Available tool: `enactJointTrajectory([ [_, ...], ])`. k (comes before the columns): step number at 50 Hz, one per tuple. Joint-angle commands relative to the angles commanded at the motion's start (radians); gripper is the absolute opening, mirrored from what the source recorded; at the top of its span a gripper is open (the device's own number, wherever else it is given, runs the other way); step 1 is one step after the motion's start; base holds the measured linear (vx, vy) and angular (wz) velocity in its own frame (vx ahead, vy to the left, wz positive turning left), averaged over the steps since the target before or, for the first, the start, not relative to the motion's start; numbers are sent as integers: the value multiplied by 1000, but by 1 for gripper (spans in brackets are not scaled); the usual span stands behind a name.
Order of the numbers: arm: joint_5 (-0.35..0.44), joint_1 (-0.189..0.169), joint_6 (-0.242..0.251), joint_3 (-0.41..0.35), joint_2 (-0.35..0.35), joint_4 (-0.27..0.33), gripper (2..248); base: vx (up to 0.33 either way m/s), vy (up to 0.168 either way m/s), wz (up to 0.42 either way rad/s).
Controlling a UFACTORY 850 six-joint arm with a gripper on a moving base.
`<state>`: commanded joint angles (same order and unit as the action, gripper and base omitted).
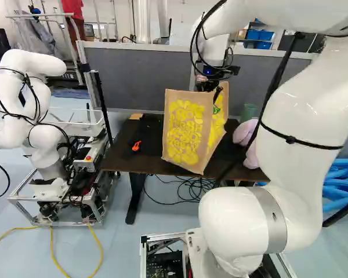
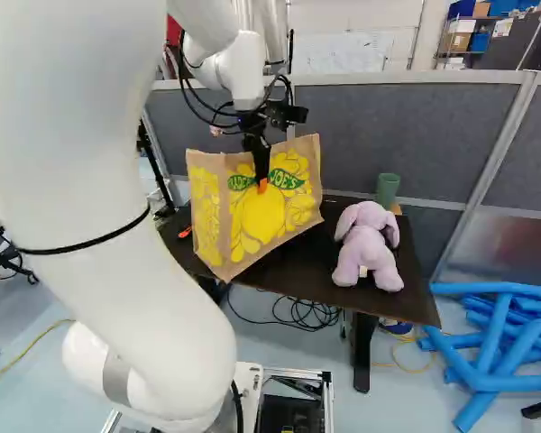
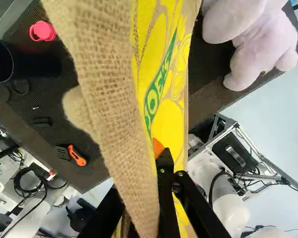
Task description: Pick up the bag on the ground and place it on the table
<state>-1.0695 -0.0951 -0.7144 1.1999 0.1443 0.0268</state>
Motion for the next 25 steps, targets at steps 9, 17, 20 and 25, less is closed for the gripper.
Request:
enactJointTrajectory([
  [9,18,2,0,35,58,0,21,0,0,0],
  [17,37,4,0,63,105,0,21,0,0,0],
  [20,46,5,0,74,123,0,21,0,0,0],
  [25,63,6,0,90,150,0,21,0,0,0],
])
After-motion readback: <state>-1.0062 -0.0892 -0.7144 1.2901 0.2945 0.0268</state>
